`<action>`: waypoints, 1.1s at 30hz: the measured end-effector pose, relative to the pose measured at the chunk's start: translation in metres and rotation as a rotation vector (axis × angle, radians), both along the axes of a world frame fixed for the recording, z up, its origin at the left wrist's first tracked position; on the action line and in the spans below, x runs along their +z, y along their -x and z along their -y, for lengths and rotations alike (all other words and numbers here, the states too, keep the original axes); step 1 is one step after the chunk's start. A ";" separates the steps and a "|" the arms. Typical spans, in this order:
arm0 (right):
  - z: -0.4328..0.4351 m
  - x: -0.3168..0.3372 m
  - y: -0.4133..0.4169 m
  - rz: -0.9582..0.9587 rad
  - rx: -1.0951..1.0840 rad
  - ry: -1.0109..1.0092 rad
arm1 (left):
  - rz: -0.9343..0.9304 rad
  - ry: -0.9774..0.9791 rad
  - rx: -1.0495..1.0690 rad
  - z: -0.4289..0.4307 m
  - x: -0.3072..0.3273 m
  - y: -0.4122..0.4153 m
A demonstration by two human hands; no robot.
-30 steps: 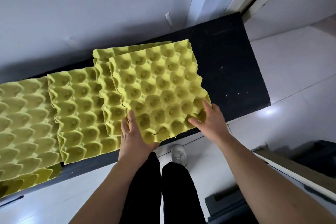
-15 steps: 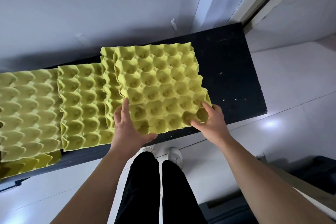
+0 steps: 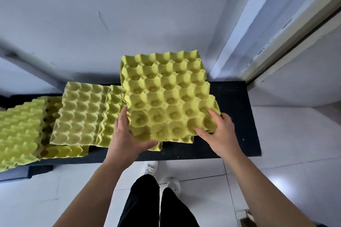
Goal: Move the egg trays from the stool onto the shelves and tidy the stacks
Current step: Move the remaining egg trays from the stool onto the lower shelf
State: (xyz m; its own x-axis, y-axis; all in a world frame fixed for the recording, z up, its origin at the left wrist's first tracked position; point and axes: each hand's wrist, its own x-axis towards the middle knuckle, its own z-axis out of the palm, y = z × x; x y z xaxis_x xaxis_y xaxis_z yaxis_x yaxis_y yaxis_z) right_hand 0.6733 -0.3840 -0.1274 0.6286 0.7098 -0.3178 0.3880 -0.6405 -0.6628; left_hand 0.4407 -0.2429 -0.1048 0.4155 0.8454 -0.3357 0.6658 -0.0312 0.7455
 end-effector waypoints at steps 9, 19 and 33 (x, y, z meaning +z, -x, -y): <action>-0.063 0.096 0.084 0.046 0.244 -0.038 | 0.075 -0.087 0.271 -0.001 0.093 0.114; -0.146 0.164 0.265 0.128 0.544 -0.126 | 0.093 -0.209 0.523 -0.012 0.150 0.311; -0.246 0.201 0.583 0.110 0.822 -0.209 | 0.119 -0.322 0.767 -0.039 0.187 0.625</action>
